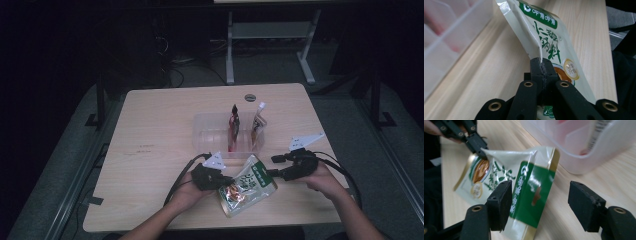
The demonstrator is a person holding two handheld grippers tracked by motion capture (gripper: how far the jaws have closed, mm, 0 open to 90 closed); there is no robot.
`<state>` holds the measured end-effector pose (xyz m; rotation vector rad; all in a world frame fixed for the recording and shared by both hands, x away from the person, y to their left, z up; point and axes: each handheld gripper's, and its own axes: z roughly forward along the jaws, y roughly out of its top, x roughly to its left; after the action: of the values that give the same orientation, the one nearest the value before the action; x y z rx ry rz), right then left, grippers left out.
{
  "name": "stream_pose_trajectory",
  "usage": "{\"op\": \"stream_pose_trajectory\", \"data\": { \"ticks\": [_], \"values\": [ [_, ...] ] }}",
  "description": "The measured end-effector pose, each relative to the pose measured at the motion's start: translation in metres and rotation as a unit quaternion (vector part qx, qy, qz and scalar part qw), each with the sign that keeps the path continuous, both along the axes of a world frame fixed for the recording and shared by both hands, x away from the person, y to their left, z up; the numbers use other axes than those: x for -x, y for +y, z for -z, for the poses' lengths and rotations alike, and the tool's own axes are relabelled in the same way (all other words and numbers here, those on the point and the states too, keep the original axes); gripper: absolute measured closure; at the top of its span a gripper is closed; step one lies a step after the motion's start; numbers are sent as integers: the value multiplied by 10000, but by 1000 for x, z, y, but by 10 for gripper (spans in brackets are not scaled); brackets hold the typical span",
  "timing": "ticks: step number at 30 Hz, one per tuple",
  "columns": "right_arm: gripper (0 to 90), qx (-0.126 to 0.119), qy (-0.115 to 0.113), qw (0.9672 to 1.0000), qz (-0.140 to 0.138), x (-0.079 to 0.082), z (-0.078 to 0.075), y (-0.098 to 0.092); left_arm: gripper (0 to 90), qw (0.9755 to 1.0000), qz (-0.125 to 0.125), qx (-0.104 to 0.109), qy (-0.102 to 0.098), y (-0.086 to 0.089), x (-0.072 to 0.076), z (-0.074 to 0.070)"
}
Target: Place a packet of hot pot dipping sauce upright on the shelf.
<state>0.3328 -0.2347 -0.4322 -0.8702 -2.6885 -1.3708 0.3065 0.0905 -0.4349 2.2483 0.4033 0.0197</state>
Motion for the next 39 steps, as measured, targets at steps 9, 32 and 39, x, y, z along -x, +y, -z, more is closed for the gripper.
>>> {"op": "stream_pose_trajectory", "data": {
  "ticks": [9, 32, 39],
  "values": [
    [333, -310, -67, 9990, -318, -7, -7, 20, 900, 9997, 104, 181, -160, 34, 4, -25],
    [473, -627, 164, 9891, -1320, -23, -16, 91, 900, 9978, -3, 571, -337, 78, 8, -41],
    [634, -818, 236, 9869, -1367, -24, -19, 85, 900, 9976, -79, 568, -385, 81, 7, -41]
  ]
}}
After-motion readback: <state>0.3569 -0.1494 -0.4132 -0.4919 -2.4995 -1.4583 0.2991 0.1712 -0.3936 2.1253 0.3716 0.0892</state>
